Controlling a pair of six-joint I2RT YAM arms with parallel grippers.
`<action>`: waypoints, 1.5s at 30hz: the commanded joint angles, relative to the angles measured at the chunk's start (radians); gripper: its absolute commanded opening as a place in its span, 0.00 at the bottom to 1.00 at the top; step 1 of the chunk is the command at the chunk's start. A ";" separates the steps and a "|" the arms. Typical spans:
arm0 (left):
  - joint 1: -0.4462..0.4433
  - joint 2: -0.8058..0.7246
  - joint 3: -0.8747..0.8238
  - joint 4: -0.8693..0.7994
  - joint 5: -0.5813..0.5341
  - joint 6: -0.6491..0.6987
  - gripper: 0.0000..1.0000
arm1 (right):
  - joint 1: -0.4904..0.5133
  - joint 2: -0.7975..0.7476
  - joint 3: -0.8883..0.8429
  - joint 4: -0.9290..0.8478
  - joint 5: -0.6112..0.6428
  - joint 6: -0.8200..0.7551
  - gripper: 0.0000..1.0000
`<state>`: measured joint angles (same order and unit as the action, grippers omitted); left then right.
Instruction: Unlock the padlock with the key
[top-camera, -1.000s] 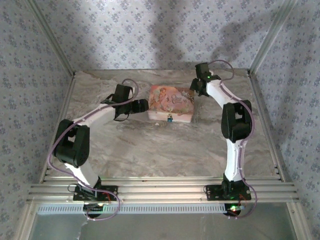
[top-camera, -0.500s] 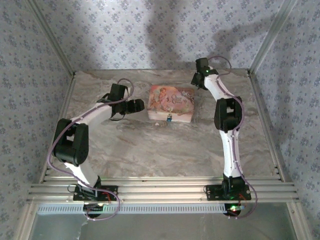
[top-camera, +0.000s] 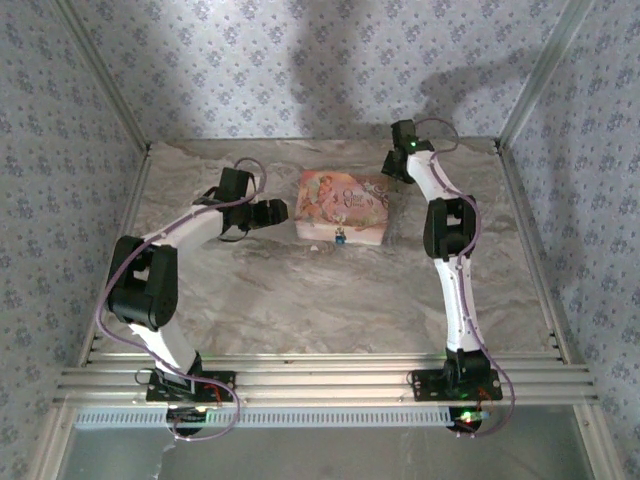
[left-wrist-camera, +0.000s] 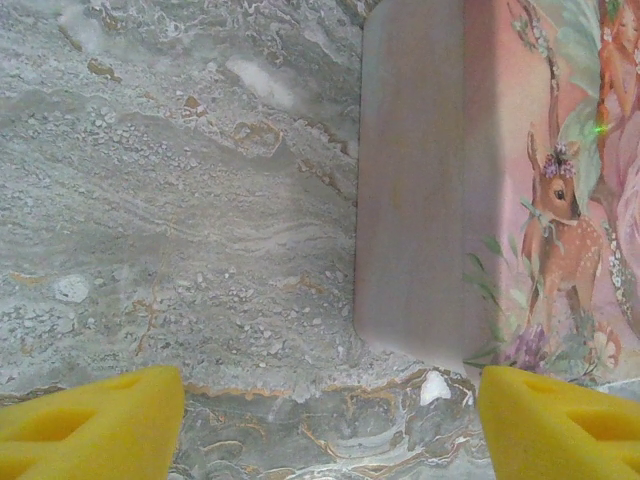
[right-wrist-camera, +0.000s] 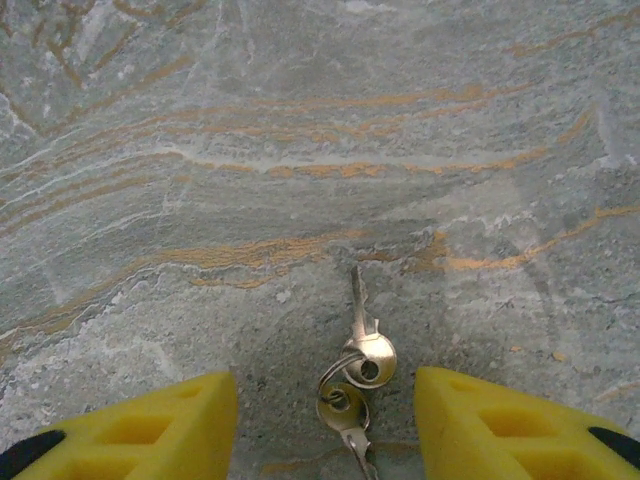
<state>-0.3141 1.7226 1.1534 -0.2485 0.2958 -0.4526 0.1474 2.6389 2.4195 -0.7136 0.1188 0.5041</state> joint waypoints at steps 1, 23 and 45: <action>0.006 0.005 0.035 -0.039 0.026 0.011 0.77 | -0.027 0.029 0.040 -0.067 -0.039 0.007 0.46; -0.036 -0.287 -0.112 -0.140 -0.050 0.016 0.79 | 0.005 -0.460 -0.675 0.003 -0.043 -0.107 0.00; -0.043 -0.496 -0.305 -0.122 -0.050 -0.048 0.78 | 0.663 -1.101 -1.346 0.192 0.012 0.113 0.02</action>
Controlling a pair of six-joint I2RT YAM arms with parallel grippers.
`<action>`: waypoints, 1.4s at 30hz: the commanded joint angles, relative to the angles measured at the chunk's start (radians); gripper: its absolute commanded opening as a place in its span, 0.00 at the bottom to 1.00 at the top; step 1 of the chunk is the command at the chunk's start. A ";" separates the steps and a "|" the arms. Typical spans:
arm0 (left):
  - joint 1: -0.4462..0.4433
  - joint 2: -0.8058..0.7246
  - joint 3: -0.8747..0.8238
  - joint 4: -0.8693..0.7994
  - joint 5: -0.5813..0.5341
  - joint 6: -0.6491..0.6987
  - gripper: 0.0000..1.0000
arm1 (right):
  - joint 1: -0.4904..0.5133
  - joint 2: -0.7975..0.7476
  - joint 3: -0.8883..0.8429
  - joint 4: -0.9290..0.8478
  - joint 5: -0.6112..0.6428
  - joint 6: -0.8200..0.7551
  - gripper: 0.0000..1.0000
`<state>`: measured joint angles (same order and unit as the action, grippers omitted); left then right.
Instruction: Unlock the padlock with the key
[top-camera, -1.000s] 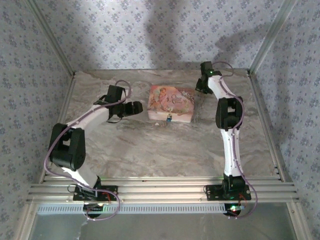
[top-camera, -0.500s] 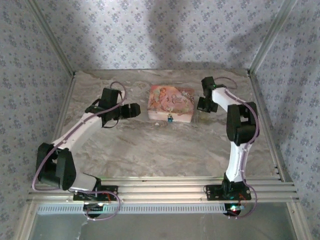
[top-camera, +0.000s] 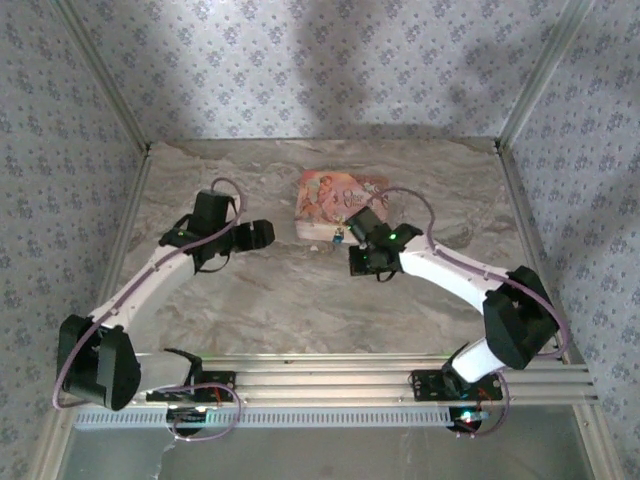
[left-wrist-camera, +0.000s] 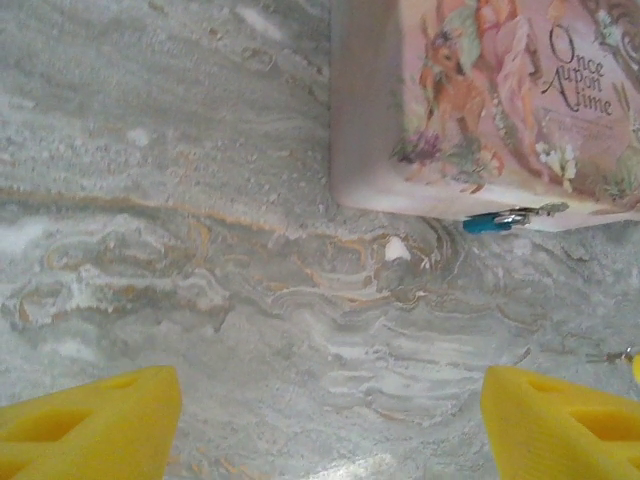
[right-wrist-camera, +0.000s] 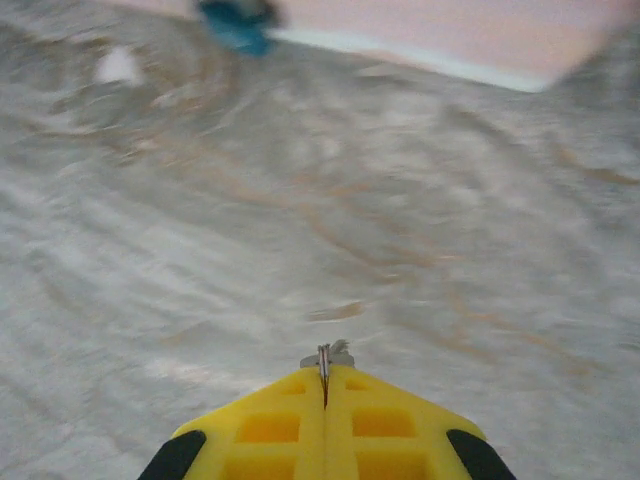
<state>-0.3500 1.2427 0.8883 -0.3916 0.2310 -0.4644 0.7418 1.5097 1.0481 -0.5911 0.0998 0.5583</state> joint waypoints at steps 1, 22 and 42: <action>-0.007 -0.013 -0.052 0.028 0.033 -0.046 0.78 | 0.095 0.055 0.047 0.081 0.029 0.059 0.11; -0.504 0.333 0.048 -0.002 -0.165 -0.205 0.47 | -0.051 -0.179 -0.260 0.119 0.007 0.230 0.54; -0.595 0.566 0.264 -0.194 -0.193 -0.105 0.29 | -0.165 -0.302 -0.435 0.156 -0.014 0.255 0.52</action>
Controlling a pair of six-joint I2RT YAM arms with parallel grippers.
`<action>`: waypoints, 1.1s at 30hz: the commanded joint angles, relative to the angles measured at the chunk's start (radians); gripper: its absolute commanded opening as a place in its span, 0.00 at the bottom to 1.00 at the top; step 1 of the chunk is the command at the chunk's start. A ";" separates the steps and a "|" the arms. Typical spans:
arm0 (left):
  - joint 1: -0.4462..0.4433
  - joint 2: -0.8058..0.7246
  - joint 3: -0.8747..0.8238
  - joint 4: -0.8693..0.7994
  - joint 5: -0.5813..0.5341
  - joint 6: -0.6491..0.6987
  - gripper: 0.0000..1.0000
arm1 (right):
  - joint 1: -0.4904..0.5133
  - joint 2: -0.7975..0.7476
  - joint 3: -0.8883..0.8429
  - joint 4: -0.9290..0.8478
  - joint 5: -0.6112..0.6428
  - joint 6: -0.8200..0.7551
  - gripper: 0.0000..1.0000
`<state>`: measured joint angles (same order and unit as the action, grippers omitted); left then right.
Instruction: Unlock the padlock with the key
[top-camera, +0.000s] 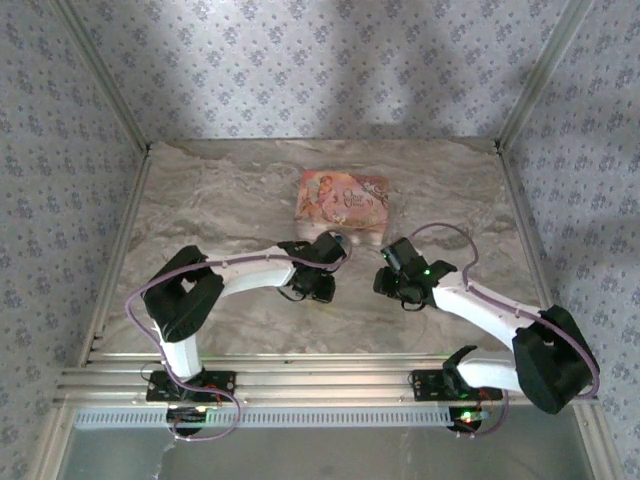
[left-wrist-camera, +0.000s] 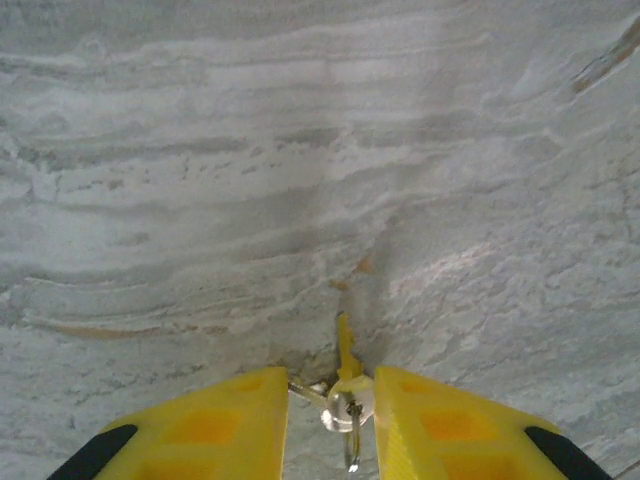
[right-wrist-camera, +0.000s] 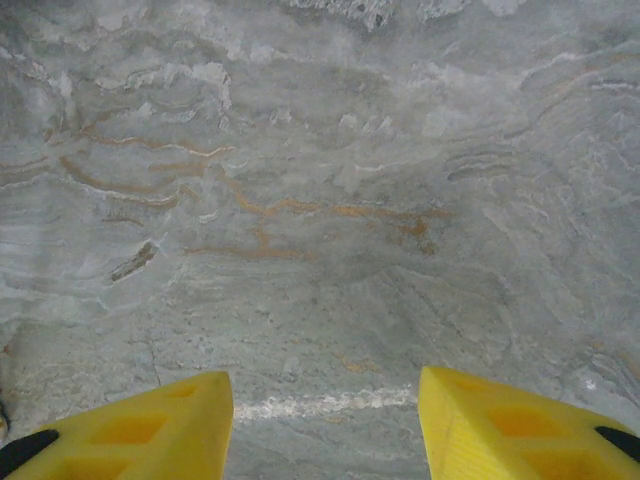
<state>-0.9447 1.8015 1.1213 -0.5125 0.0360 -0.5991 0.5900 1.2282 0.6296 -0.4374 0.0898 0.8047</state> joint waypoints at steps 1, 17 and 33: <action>0.000 0.006 0.028 -0.074 0.007 0.030 0.29 | -0.018 -0.021 -0.019 0.006 -0.006 0.008 0.53; 0.000 -0.007 -0.004 -0.064 0.027 0.094 0.05 | -0.046 -0.022 -0.052 0.054 -0.033 -0.005 0.53; 0.055 -0.183 0.120 -0.233 0.079 0.324 0.00 | -0.049 -0.081 -0.106 0.349 -0.231 0.048 0.35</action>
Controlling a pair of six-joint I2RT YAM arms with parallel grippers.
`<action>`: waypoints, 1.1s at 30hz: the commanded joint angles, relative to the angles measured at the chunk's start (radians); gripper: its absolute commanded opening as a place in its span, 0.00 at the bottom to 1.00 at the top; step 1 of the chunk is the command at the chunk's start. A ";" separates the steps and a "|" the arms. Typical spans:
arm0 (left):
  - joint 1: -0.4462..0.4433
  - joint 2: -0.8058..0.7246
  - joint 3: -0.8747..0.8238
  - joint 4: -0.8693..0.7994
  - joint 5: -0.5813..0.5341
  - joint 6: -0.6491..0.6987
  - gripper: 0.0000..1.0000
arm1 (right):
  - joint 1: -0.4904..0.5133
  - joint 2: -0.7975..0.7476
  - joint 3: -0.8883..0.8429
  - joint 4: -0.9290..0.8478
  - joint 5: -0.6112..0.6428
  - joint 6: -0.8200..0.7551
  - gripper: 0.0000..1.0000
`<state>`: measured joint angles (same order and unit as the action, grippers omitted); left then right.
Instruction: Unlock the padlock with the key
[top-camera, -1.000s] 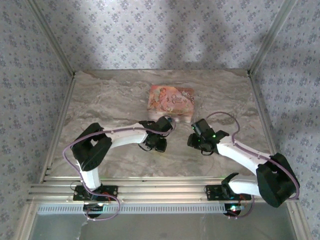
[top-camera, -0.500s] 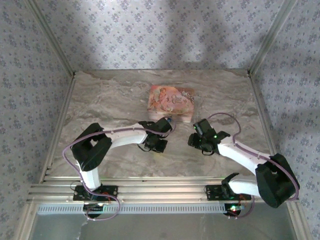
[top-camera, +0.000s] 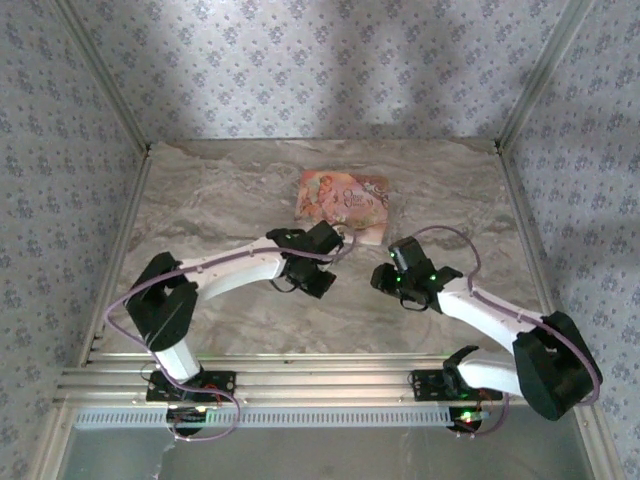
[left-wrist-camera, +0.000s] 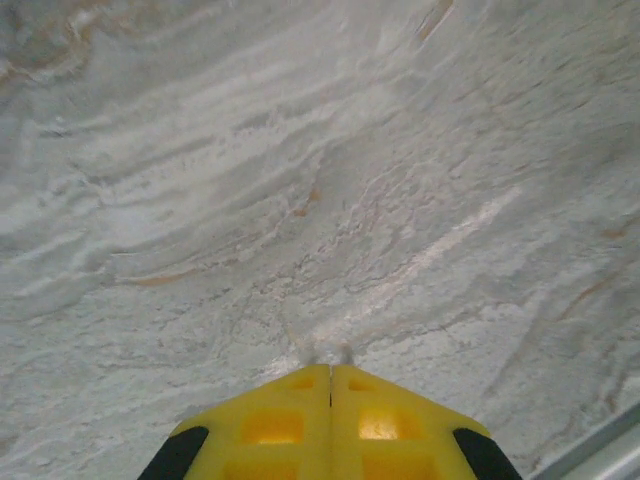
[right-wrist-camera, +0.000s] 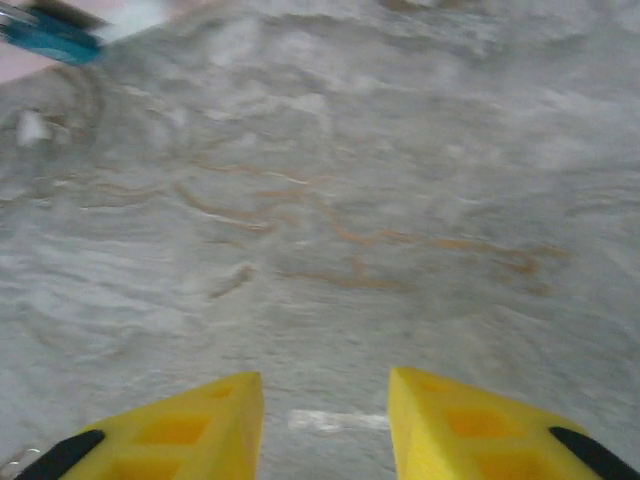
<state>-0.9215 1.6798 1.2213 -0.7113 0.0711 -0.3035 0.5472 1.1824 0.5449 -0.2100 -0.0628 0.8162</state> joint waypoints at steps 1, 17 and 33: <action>0.050 -0.083 0.009 -0.009 0.072 0.007 0.00 | -0.006 -0.046 -0.032 0.160 -0.099 0.050 0.33; 0.284 -0.262 -0.008 0.072 0.466 -0.086 0.00 | 0.290 -0.169 -0.043 0.438 0.047 -0.556 0.46; 0.290 -0.312 0.034 0.002 0.524 -0.095 0.00 | 0.314 0.100 0.053 0.708 -0.112 -0.885 0.62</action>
<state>-0.6403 1.4052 1.2297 -0.6857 0.5613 -0.3935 0.8581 1.2415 0.5575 0.4004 -0.1474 -0.0154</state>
